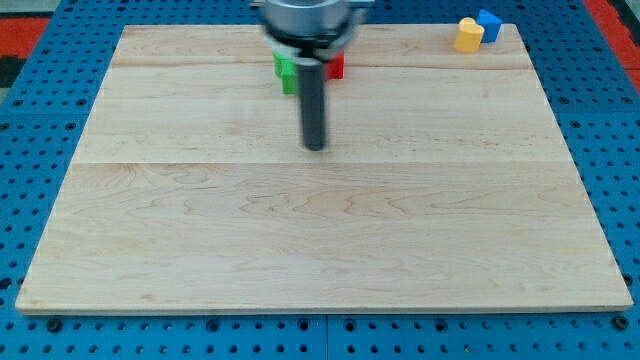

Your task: Move blue triangle closer to group of blocks

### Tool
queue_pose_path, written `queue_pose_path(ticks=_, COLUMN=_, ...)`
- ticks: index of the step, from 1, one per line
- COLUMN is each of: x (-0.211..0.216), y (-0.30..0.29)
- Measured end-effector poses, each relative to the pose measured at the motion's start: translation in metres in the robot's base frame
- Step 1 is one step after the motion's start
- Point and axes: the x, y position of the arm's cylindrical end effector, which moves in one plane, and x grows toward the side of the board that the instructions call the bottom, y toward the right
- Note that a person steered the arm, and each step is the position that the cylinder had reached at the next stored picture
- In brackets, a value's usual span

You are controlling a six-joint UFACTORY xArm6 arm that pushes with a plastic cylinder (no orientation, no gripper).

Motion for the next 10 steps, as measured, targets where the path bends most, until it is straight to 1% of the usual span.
queue_pose_path(ticks=1, x=-0.01, y=0.075)
queue_pose_path(ticks=2, x=-0.052, y=0.112)
queue_pose_path(ticks=3, x=-0.094, y=0.108)
queue_pose_path(ticks=4, x=-0.128, y=0.108)
queue_pose_path(ticks=6, x=-0.122, y=0.11)
queue_pose_path(ticks=7, x=-0.12, y=0.174)
queue_pose_path(ticks=8, x=-0.133, y=0.24)
queue_pose_path(ticks=9, x=-0.172, y=0.279)
queue_pose_path(ticks=10, x=-0.209, y=0.282)
